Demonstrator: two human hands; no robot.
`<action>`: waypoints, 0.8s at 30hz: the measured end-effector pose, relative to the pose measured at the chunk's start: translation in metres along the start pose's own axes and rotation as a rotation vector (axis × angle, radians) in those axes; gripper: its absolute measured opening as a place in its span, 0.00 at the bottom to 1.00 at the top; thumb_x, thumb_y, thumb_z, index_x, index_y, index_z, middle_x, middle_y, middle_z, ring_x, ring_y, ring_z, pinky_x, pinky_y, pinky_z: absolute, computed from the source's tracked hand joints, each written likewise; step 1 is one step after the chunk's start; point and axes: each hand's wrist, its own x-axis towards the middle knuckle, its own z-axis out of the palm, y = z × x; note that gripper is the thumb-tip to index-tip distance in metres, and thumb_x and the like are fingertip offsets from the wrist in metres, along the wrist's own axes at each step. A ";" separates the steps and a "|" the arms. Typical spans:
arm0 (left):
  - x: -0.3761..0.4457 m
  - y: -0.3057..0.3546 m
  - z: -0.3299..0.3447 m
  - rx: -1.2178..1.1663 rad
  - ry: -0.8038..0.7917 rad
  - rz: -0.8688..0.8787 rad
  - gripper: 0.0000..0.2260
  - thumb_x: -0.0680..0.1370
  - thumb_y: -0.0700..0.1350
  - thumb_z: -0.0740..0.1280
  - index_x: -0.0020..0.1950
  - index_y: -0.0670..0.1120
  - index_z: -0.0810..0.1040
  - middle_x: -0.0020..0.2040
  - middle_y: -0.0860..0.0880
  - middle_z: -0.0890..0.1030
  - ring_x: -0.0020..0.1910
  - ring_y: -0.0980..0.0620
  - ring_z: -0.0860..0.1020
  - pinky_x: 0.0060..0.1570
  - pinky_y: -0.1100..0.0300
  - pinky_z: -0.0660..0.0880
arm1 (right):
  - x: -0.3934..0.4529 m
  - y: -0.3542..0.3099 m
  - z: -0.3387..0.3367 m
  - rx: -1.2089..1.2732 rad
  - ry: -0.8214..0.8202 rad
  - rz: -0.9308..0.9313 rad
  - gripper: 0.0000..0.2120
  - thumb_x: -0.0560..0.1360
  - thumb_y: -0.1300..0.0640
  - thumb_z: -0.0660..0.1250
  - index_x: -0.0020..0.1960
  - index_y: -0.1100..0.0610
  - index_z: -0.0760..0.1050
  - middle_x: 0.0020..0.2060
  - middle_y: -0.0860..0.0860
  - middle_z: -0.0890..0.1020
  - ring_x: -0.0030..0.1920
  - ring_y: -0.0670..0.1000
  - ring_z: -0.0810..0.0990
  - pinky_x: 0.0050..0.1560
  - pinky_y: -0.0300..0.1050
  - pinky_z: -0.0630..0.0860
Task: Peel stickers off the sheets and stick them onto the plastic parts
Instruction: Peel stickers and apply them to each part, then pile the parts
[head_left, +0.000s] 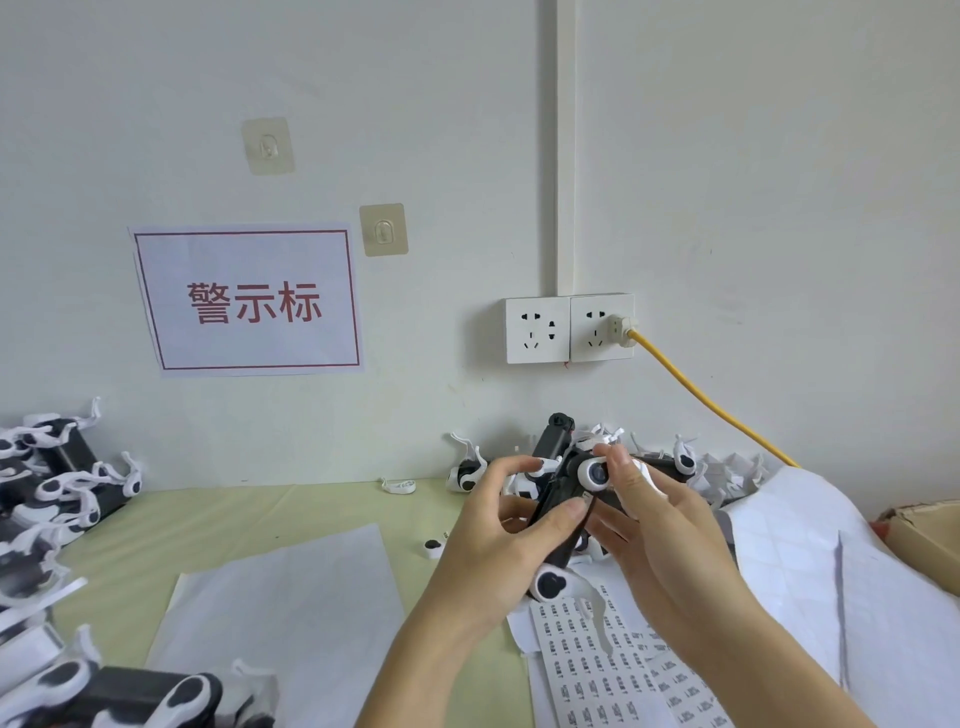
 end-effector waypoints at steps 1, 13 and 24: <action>0.000 0.000 -0.001 0.007 -0.010 -0.022 0.17 0.69 0.57 0.75 0.56 0.61 0.76 0.48 0.47 0.85 0.42 0.54 0.84 0.38 0.63 0.75 | 0.000 0.000 0.000 0.022 0.031 -0.007 0.17 0.71 0.46 0.69 0.51 0.59 0.83 0.47 0.53 0.87 0.46 0.49 0.86 0.55 0.46 0.76; 0.011 0.001 -0.003 -0.576 0.245 -0.114 0.09 0.77 0.41 0.70 0.52 0.36 0.78 0.41 0.40 0.83 0.37 0.48 0.83 0.35 0.61 0.80 | 0.002 -0.004 0.000 0.228 0.178 0.006 0.23 0.71 0.48 0.71 0.64 0.54 0.78 0.53 0.49 0.86 0.57 0.57 0.84 0.56 0.54 0.80; 0.012 -0.001 -0.012 -0.597 0.447 -0.040 0.08 0.78 0.44 0.69 0.52 0.42 0.83 0.44 0.46 0.85 0.37 0.48 0.79 0.31 0.58 0.75 | 0.001 -0.001 -0.005 0.103 -0.017 0.128 0.18 0.69 0.55 0.71 0.58 0.43 0.83 0.63 0.50 0.80 0.63 0.58 0.79 0.54 0.60 0.80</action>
